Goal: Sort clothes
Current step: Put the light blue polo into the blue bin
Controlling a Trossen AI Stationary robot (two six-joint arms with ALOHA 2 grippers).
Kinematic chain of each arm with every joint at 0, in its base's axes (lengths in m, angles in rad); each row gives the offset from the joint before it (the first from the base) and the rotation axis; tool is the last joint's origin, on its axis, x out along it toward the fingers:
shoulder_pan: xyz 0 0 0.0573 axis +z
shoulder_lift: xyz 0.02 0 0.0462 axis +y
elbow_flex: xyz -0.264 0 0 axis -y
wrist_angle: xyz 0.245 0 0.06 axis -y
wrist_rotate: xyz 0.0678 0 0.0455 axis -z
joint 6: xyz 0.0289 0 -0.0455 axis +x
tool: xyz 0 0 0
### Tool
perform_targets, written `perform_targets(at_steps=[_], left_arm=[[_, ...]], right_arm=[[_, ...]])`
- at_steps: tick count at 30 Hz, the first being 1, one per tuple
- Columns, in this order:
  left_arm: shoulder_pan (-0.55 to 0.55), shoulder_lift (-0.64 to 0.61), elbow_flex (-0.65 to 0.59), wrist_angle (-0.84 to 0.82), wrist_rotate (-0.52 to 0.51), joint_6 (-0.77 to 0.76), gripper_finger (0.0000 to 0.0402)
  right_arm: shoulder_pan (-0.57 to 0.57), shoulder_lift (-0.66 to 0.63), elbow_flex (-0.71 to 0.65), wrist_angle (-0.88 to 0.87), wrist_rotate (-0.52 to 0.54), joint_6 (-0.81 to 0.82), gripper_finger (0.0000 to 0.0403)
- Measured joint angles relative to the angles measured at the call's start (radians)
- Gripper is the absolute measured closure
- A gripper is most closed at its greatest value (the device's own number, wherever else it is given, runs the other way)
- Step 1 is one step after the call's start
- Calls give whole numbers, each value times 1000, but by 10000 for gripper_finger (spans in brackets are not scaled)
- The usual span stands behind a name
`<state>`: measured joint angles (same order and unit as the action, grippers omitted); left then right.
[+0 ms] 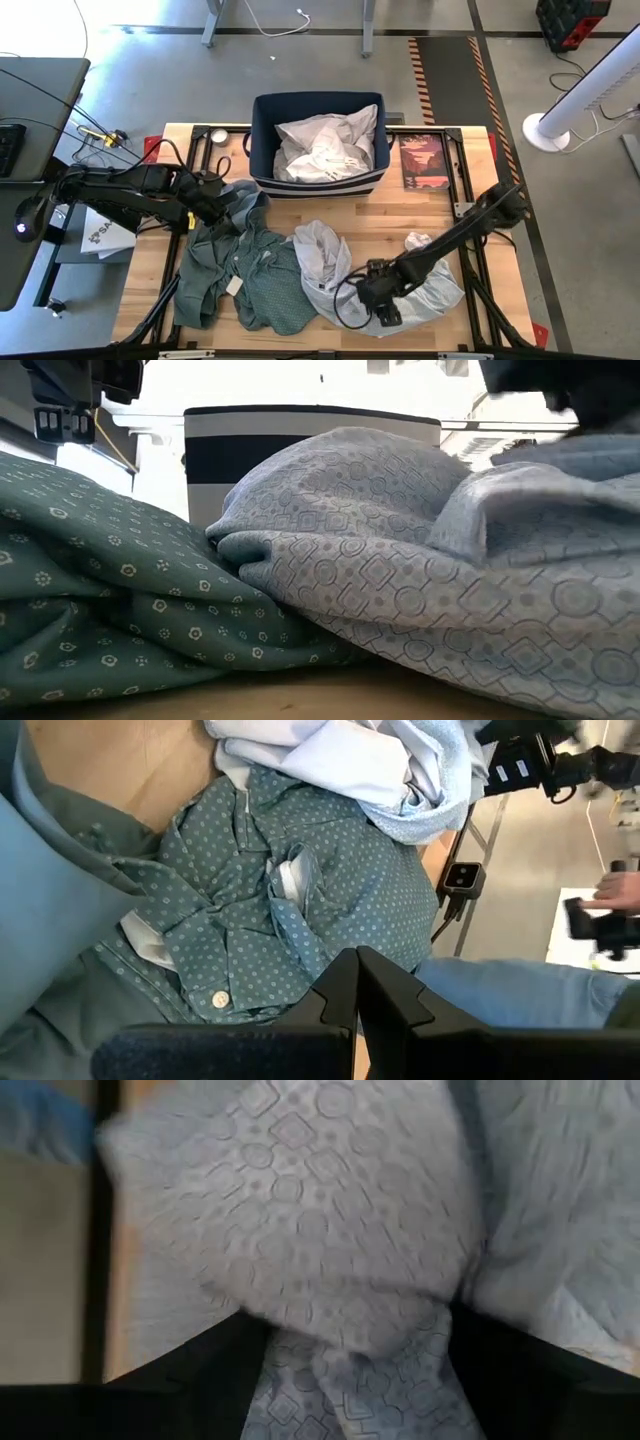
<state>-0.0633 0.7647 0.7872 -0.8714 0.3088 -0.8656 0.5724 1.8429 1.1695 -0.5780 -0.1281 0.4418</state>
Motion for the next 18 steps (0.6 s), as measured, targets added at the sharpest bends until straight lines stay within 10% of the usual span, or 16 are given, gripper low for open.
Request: perform_targets(at_steps=[5,13,18], left_arm=[[-13,0,0,8,0,-36,398],[-26,-7,26,106,-35,-69,401],[-26,-7,112,112,-130,-25,401]], right_arm=[[30,104,12,-5,48,57,159],[1,114,15,-11,58,109,365],[-39,-4,-7,-101,84,112,375]])
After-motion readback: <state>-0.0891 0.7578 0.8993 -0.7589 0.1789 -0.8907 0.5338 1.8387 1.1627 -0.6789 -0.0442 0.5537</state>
